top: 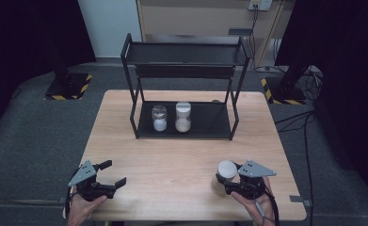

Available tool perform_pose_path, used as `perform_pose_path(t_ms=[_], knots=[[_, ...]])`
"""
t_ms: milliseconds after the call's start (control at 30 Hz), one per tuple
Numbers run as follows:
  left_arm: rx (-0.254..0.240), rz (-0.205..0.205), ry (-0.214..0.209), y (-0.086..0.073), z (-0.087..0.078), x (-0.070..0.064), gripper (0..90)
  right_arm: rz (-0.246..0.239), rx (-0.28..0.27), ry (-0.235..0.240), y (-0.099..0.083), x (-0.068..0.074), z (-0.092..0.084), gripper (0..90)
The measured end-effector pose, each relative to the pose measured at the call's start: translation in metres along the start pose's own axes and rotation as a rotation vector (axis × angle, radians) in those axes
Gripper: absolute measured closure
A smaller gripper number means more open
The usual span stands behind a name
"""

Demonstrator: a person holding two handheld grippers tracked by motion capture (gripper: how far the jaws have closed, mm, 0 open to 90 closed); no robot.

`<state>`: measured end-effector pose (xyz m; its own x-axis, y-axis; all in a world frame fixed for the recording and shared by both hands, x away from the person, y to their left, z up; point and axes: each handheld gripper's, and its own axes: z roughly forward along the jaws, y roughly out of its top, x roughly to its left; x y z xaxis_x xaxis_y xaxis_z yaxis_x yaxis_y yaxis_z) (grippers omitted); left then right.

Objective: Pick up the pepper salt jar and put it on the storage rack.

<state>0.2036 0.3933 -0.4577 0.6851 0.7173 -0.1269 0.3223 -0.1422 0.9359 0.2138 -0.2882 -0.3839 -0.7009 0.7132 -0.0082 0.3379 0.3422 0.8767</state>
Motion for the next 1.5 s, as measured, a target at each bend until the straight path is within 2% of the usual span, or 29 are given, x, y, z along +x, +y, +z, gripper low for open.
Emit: perform_pose_path(t_ms=[267,467,833,1500], knots=[[0.001,0.000,0.000,0.000,0.000,0.000,3.2,0.000,0.006,0.010,0.019,-0.003,0.010,33.9],[0.002,0.001,-0.002,0.000,0.000,0.000,3.2,0.023,0.005,0.010,0.033,-0.007,0.019,33.9],[0.002,0.000,-0.004,0.000,0.000,0.000,3.2,0.037,0.015,-0.017,0.067,-0.011,0.035,33.9],[0.007,-0.001,-0.007,0.000,0.001,0.001,3.4,0.048,0.018,-0.082,0.116,-0.033,0.067,33.9]])
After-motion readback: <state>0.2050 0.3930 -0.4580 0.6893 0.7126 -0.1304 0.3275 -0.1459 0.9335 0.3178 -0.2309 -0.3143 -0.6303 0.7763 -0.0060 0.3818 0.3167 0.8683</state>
